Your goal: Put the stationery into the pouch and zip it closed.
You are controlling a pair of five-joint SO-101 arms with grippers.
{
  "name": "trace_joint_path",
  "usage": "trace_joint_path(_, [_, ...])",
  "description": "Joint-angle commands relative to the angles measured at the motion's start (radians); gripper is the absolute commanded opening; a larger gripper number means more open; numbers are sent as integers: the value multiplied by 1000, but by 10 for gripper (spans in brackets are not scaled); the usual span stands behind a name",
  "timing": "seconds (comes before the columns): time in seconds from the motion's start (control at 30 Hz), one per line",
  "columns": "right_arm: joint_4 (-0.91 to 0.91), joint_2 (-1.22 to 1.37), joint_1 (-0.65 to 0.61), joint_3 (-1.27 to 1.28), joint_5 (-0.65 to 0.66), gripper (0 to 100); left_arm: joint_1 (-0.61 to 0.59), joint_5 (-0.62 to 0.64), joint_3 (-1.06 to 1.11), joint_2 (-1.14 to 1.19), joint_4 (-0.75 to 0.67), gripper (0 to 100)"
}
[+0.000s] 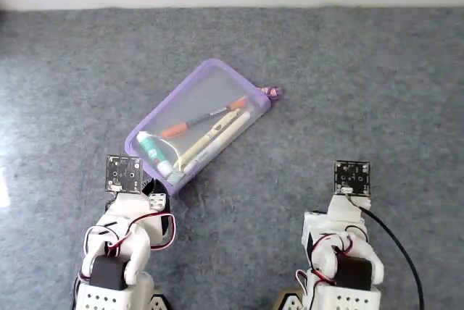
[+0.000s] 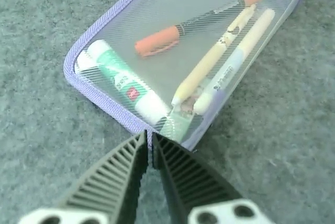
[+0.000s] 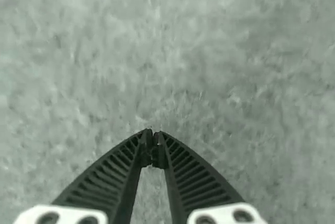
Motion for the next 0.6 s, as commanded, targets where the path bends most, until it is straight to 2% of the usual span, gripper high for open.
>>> trace_joint_path(0.0, [-36, 15, 2, 44, 12, 9, -5, -9, -8, -6, -18, 14])
trace_joint_path(0.1, [-54, 15, 2, 78, 12, 9, -5, -5, -8, -6, -11, 14])
trace_joint_path(0.43, [-53, 15, 2, 77, 12, 9, 5, -3, -8, -6, 180, 14])
trace_joint_path(0.57, [-53, 15, 2, 77, 12, 9, 0, -3, -8, -6, 187, 14])
